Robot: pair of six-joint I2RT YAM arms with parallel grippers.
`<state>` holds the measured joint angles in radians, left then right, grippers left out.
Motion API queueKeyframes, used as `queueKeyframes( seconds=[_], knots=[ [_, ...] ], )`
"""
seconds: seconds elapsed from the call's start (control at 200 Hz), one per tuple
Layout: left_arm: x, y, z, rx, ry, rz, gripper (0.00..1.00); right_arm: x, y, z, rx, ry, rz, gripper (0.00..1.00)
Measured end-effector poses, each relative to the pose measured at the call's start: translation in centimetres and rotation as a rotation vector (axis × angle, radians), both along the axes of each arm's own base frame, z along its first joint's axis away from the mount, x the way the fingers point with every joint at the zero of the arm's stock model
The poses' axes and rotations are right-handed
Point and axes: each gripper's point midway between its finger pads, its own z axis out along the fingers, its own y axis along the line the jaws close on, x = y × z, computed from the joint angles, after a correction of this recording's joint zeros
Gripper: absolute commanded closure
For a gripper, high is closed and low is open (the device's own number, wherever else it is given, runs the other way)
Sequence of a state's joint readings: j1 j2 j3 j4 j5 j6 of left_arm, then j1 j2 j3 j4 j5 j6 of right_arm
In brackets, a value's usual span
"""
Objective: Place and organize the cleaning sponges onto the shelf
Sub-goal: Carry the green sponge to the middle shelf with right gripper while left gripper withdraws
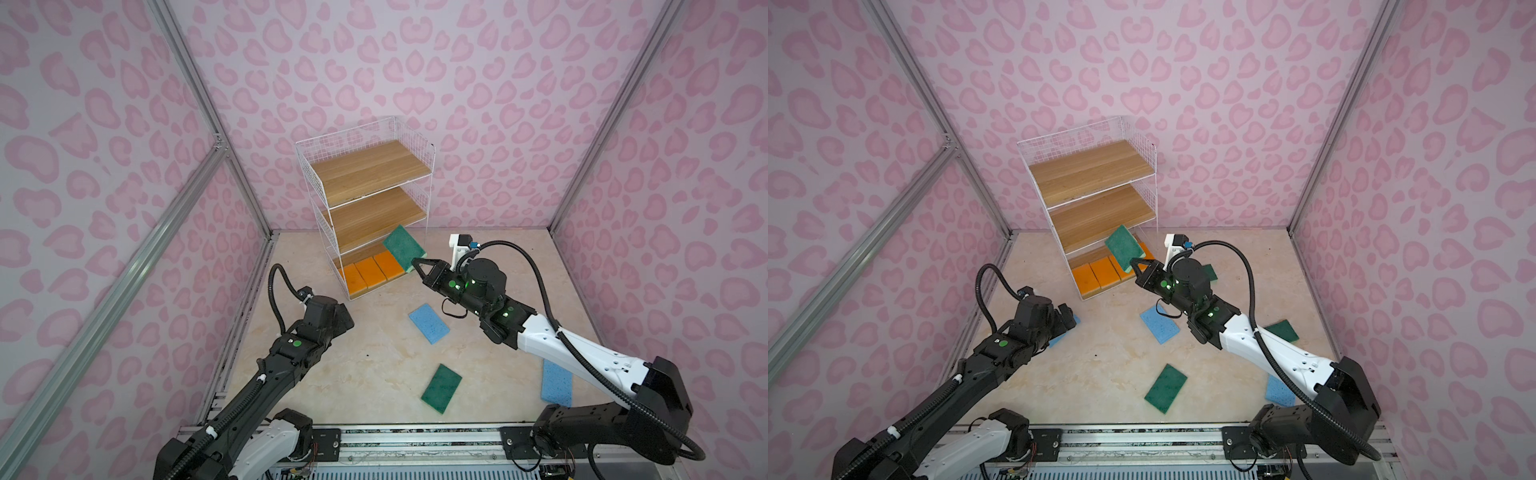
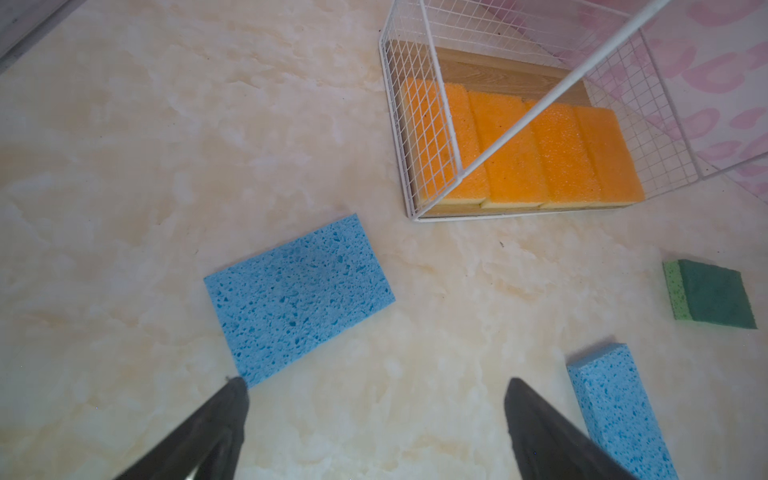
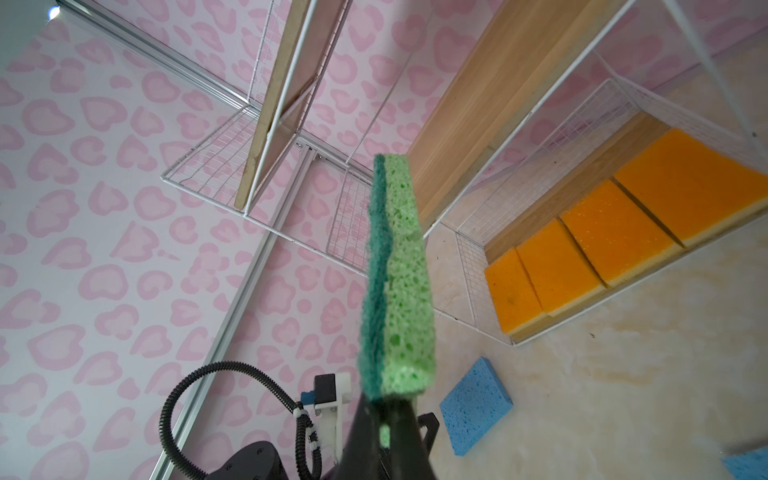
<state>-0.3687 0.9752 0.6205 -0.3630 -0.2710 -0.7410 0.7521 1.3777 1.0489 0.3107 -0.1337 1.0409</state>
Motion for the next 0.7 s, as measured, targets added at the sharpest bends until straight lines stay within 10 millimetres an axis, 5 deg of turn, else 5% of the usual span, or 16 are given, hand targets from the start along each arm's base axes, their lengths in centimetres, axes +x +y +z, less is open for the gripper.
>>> queueKeyframes(
  seconds=[0.7],
  knots=[
    [-0.9,1.3,-1.6,-0.042,-0.035,0.063,0.03,7.9,10.0,-0.1,0.044,-0.017,0.013,1.0]
  ],
)
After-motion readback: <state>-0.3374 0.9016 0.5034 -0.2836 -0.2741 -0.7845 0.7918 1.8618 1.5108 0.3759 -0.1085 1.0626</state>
